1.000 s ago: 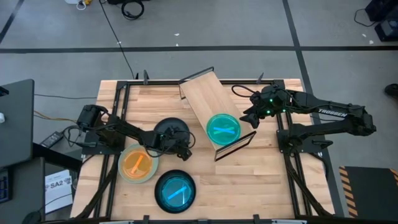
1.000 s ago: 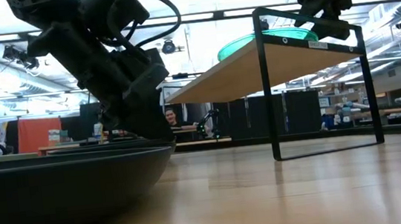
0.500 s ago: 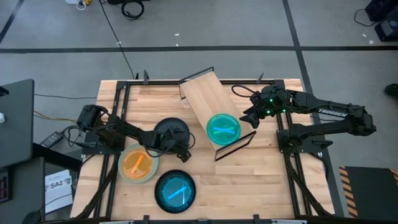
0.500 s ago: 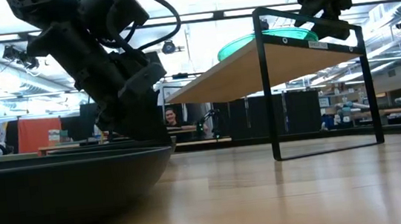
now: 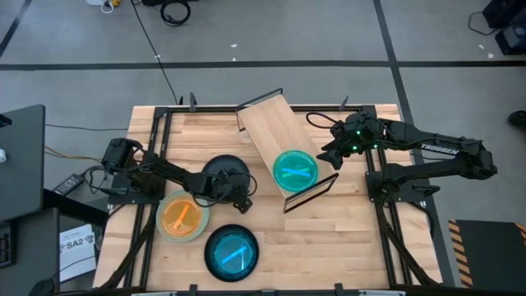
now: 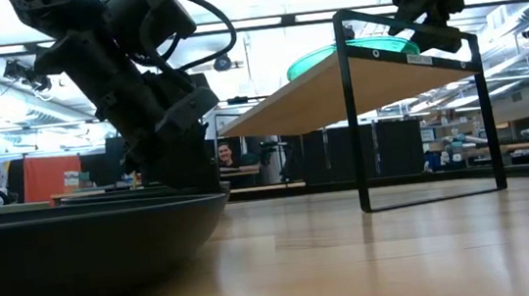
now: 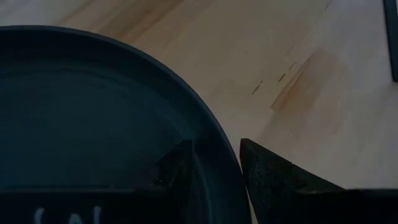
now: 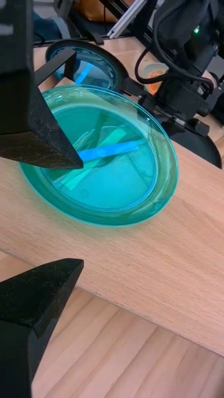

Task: Place and stack plates onto a shelf
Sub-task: Put the top black plate on the shelf

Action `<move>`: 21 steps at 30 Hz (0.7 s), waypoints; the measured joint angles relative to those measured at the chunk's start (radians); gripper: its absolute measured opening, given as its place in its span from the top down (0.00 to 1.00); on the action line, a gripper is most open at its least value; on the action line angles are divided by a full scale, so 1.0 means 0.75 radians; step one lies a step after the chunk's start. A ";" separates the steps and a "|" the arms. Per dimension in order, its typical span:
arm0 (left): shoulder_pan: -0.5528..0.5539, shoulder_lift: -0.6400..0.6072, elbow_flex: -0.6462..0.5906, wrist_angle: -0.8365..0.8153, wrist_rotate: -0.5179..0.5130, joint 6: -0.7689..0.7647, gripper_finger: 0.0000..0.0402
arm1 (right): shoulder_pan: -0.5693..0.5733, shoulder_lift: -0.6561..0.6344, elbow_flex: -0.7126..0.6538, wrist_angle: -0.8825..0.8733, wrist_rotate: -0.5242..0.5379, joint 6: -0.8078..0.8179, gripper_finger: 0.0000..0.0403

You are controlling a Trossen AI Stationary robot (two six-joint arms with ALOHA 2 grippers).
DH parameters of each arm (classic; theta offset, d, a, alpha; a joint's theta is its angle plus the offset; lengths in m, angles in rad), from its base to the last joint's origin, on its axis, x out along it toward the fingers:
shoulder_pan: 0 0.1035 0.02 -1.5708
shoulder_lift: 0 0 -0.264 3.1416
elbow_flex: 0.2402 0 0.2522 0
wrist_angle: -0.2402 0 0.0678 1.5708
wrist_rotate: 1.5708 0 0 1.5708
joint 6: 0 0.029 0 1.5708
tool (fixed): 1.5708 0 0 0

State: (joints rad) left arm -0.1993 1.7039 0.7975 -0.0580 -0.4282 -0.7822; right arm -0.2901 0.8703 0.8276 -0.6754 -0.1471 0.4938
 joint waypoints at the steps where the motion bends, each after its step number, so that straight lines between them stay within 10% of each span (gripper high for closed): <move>1: 0.000 0.000 0.000 0.001 0.000 0.000 0.65 | 0.000 0.000 0.000 0.000 0.000 0.000 0.37; 13: -0.001 -0.004 0.002 0.005 -0.012 0.017 0.93 | 0.000 0.000 0.000 0.000 0.000 0.000 0.37; 21: -0.001 -0.024 0.003 -0.005 0.005 0.015 0.94 | 0.000 0.000 0.000 0.000 0.000 0.000 0.37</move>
State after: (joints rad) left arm -0.2001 1.6856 0.7998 -0.0614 -0.4243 -0.7706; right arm -0.2901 0.8703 0.8276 -0.6754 -0.1471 0.4938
